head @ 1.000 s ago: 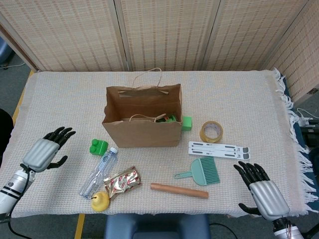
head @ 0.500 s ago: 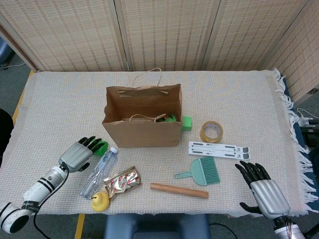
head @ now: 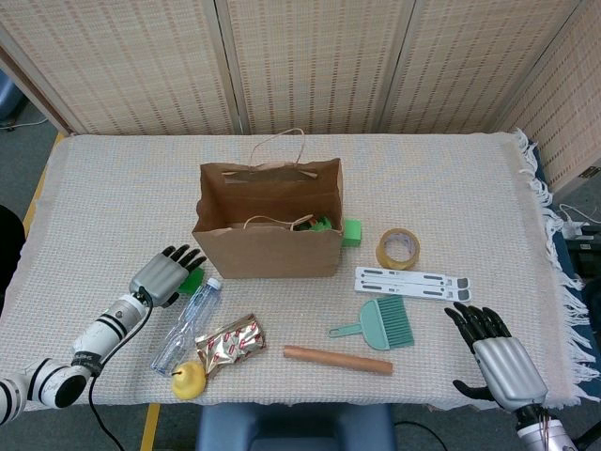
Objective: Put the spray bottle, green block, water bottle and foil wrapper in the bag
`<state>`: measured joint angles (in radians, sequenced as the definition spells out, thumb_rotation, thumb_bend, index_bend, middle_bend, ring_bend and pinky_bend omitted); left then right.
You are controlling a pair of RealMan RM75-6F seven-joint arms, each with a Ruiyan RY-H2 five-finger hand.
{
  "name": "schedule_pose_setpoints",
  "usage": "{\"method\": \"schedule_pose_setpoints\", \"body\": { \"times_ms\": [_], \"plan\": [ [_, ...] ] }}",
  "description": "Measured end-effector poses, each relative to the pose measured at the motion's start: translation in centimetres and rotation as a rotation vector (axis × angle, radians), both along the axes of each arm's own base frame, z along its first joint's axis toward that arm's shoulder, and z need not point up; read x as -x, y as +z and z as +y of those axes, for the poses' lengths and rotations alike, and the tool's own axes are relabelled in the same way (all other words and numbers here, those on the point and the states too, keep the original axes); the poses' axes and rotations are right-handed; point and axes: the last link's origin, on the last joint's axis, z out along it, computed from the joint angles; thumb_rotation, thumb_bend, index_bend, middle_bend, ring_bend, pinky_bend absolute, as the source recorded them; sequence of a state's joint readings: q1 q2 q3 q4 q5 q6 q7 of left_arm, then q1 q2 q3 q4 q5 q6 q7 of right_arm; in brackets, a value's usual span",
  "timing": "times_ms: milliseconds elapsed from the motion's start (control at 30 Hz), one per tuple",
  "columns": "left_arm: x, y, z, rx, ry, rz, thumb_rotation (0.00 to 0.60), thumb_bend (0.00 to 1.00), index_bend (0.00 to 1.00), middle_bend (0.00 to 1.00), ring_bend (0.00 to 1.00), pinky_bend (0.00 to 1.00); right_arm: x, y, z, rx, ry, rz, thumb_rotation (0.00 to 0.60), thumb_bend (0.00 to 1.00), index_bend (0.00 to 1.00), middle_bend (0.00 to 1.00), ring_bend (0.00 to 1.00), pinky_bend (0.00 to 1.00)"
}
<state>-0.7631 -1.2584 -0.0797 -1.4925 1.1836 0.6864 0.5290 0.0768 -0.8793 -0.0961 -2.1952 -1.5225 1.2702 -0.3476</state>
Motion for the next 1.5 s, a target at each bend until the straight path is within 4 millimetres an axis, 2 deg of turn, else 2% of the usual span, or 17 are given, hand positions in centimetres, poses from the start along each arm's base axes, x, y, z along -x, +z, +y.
{"method": "schedule_pose_setpoints", "body": {
  "times_ms": [300,533,567,633,700,800,900,1100,1300,1400,1500],
  "plan": [
    [0.0,-1.0,0.5,0.034,0.024,0.100,0.600,0.37,0.00,0.00,0.00,0.15,0.2,-0.1,-0.3,-0.006,-0.016,0.000,0.600,0.06,0.00,0.00,0.00,0.00],
    [0.1,-2.3,0.3,0.057,0.022,0.141,0.600,0.38,0.01,0.00,0.00,0.20,0.2,-0.1,-0.4,-0.002,-0.019,-0.004,0.600,0.06,0.00,0.00,0.00,0.00],
    [0.0,-2.4,0.3,0.055,0.020,0.139,0.600,0.39,0.05,0.03,0.03,0.24,0.2,-0.1,-0.4,-0.004,-0.020,-0.003,0.600,0.06,0.00,0.00,0.00,0.00],
    [-0.1,-2.6,0.2,0.047,0.014,0.126,0.600,0.46,0.22,0.16,0.13,0.37,0.2,-0.1,-0.4,-0.007,-0.021,-0.003,0.600,0.06,0.00,0.00,0.00,0.00],
    [-0.2,-2.8,0.2,0.040,0.007,0.111,0.600,0.55,0.44,0.37,0.31,0.53,0.2,-0.2,-0.4,-0.007,-0.021,-0.003,0.600,0.06,0.00,0.00,0.00,0.00],
    [-0.2,-3.0,0.1,0.023,-0.017,0.091,0.600,0.60,0.56,0.53,0.46,0.66,0.2,-0.1,-0.4,-0.007,-0.020,-0.004,0.600,0.06,0.00,0.00,0.00,0.00],
    [0.0,-2.8,0.2,0.000,-0.031,0.066,0.600,0.61,0.61,0.62,0.53,0.73,0.1,-0.1,-0.4,-0.007,-0.019,-0.006,0.600,0.06,0.00,0.00,0.00,0.00],
    [0.8,-0.9,0.8,-0.067,-0.026,0.041,0.600,0.61,0.63,0.63,0.54,0.75,0.0,-0.1,-0.3,-0.007,-0.014,-0.011,0.600,0.06,0.00,0.00,0.00,0.00],
    [1.5,2.3,1.6,-0.222,0.002,-0.030,0.600,0.61,0.64,0.63,0.55,0.74,-0.2,0.0,-0.1,-0.006,-0.009,-0.015,0.600,0.06,0.00,0.00,0.00,0.00],
    [1.8,4.1,2.0,-0.367,0.055,-0.129,0.600,0.61,0.63,0.63,0.55,0.74,-0.3,0.0,0.0,-0.007,-0.002,-0.016,0.600,0.06,0.00,0.00,0.00,0.00],
    [1.6,6.5,2.7,-0.554,0.156,-0.311,0.600,0.63,0.63,0.63,0.55,0.72,-0.4,0.1,0.2,-0.009,0.005,-0.019,0.600,0.06,0.00,0.00,0.00,0.00]
  ]
}}
